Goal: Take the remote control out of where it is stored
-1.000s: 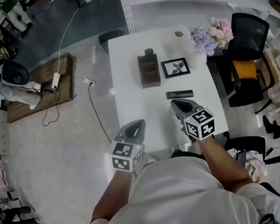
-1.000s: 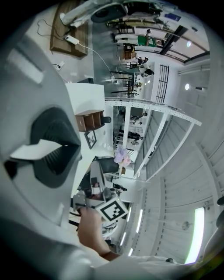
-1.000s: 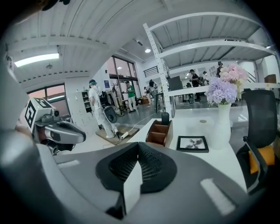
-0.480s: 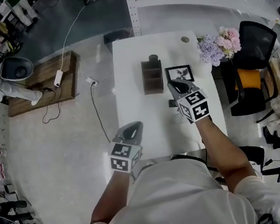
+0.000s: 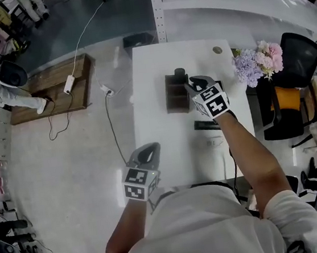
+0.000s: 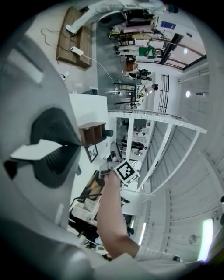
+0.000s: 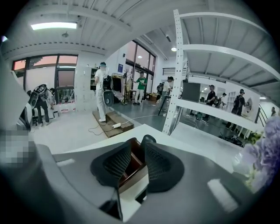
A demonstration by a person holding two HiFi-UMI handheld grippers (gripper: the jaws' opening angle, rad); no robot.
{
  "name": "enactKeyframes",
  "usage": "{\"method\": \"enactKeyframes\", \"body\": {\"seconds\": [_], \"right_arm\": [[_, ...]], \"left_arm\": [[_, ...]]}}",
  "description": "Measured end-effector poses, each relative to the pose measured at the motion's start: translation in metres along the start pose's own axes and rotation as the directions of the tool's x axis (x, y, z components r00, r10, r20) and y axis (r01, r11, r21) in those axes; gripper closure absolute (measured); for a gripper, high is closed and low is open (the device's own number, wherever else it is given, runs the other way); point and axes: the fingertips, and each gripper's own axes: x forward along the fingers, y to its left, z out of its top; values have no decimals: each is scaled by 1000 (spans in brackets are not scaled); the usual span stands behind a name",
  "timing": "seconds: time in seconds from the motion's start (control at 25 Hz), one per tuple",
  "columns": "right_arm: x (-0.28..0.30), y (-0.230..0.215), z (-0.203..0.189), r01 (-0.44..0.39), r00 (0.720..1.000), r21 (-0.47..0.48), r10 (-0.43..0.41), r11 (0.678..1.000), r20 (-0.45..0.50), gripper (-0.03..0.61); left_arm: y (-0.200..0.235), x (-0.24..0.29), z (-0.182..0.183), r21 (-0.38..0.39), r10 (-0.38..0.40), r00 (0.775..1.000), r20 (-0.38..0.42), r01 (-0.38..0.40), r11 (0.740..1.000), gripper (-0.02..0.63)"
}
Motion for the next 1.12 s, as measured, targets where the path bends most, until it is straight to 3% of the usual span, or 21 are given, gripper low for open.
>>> {"method": "enactKeyframes", "body": {"seconds": [0.52,0.8,1.12], "right_arm": [[77,-34,-13,-74,993,31,76,997,-86,373],[95,-35,-12,-140,984,12,141,990,-110,373],[93,-27,-11,-197,973,-15,194,980,-129,419]], "left_arm": [[16,22,-3,-51,36,999,-34,-38,998,611],[19,26,-11,-71,46,998,-45,-49,996,611],[19,26,-16,-81,48,998,-49,-52,995,611]]}}
